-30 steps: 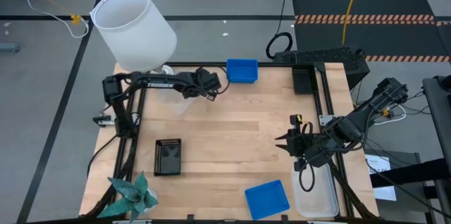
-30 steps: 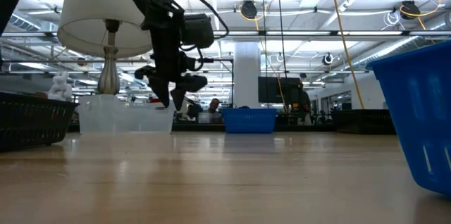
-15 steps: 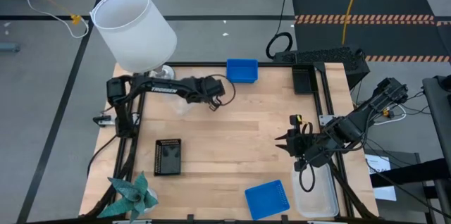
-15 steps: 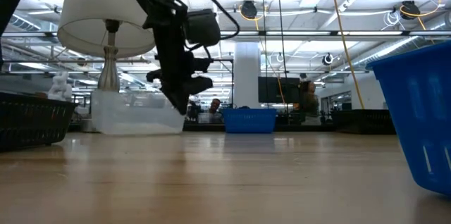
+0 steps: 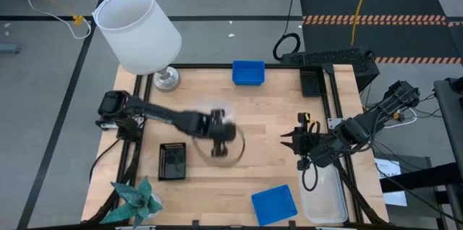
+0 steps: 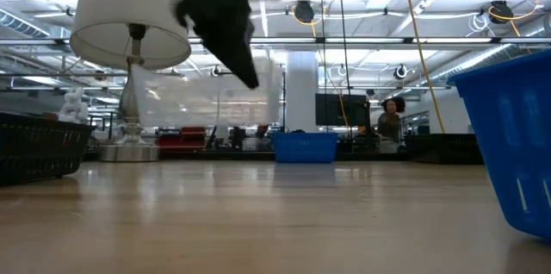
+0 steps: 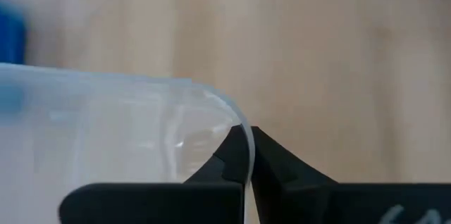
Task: Stack baskets by color
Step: Stack the top transparent bin on top of the bottom transparent bin
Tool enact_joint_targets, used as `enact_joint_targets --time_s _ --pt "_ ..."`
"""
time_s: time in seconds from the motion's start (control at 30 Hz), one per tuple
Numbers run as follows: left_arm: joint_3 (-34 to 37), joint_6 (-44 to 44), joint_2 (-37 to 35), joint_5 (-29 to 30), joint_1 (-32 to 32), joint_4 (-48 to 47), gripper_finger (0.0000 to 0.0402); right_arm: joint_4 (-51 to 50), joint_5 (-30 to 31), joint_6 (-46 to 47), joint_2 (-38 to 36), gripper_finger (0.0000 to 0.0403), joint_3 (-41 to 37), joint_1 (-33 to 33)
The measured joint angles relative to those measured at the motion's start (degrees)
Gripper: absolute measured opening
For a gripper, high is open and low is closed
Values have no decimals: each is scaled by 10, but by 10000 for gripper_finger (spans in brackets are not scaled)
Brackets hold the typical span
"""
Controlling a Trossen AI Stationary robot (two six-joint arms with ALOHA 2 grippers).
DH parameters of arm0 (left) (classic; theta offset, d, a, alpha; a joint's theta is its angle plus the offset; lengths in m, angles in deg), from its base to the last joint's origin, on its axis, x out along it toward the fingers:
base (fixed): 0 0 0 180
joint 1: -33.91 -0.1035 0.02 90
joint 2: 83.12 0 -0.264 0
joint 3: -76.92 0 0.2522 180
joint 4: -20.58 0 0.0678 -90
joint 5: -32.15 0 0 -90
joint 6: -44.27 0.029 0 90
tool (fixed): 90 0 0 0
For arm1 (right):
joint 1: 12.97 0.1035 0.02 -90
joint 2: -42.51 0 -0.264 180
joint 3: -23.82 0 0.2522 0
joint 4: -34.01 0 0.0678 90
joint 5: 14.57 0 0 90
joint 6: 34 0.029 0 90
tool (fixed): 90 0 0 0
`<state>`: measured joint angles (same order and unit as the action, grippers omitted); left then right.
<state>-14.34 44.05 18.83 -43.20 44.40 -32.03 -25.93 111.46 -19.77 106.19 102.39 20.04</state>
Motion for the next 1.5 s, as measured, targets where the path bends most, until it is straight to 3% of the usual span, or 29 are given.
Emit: enact_joint_targets --time_s 0.17,0.3,0.5,0.8,1.03,1.5 --pt "-32 159 14 4 94 30 4 32 -1 -3 0 84 0 -35" --pt "-63 241 40 7 132 32 4 89 -2 -8 10 95 0 -58" --pt "-125 316 106 5 141 43 4 171 -78 -74 59 134 0 -93" --pt "-255 430 223 15 148 -43 4 176 -92 -147 100 175 -2 -144" --pt "-337 453 265 25 160 -84 4 196 -93 -166 102 180 -19 -159" --pt "-345 456 265 50 158 -94 3 249 -93 -188 132 180 -19 -191"
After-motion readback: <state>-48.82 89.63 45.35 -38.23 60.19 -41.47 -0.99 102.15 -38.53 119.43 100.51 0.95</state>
